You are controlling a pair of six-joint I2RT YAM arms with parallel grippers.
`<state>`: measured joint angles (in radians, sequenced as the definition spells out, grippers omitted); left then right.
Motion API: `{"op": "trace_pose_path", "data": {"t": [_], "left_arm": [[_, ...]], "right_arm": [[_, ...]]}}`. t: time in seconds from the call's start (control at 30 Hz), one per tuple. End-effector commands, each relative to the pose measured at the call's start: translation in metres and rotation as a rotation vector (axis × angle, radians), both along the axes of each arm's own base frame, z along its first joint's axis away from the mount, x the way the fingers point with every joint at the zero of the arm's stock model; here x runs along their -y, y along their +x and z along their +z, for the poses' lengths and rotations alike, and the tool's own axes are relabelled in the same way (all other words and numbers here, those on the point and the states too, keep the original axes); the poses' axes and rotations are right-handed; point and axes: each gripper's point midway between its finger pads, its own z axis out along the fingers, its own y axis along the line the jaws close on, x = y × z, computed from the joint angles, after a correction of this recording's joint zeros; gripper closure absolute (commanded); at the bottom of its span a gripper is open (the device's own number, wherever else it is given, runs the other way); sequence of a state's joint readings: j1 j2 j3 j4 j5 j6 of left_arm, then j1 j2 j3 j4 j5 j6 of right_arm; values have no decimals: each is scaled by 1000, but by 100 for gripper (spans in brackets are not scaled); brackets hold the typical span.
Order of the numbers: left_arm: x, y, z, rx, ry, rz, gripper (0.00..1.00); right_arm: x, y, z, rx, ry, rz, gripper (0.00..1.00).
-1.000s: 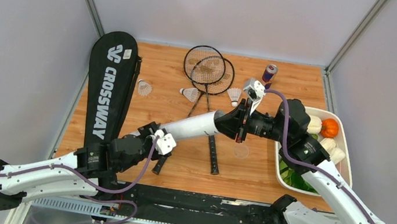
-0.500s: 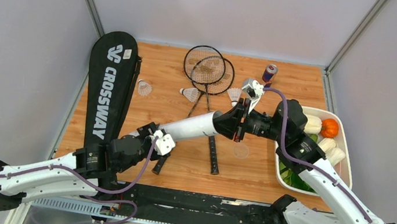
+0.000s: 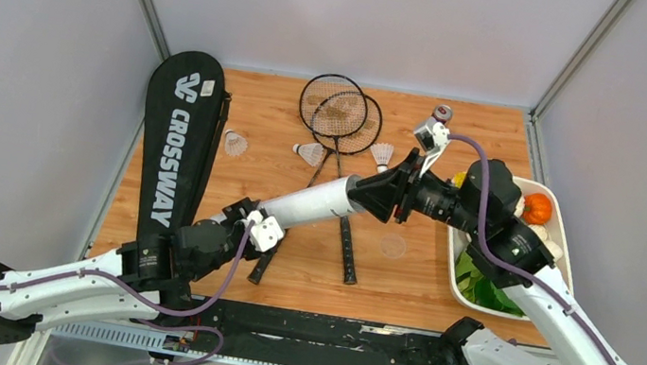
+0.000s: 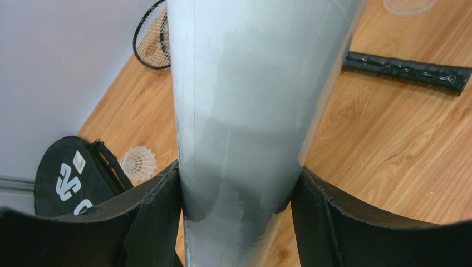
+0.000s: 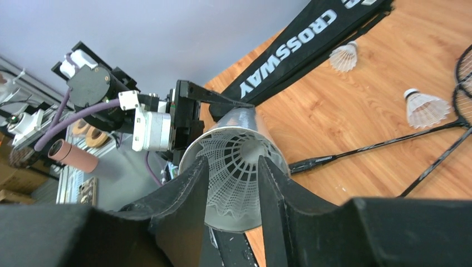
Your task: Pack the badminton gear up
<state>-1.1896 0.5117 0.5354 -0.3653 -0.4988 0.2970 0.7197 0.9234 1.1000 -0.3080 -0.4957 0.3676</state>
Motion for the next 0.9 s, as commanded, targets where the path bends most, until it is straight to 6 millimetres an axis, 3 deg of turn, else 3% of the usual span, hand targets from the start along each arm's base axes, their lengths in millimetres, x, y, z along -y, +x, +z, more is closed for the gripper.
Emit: {"op": "trace_pose_path", "data": {"t": [0.0,0.2,0.33,0.47,0.7,0.8,0.87], "left_arm": [[5,3,28,43,-107,9,47],[6,3,29,46,-107,6,47],[4,3,31,48,-112,10,47],[2,3,33,53,-122,12,47],[0,0,41,62,-162,-2,47],[2,-3,46,61,-189,-20,47],[4,-5,46,52,-197,-34,48]], "right_arm": [[19,-1,31,69,-12,-82,59],[22,5,52,121,-11,-108,65],[21,18,61,181,-30,-144,55],[28,62,60,291,-129,-300,49],[37,162,14,313,-303,-414,44],[41,209,-27,282,-393,-399,39],[49,244,-66,232,-486,-403,38]]}}
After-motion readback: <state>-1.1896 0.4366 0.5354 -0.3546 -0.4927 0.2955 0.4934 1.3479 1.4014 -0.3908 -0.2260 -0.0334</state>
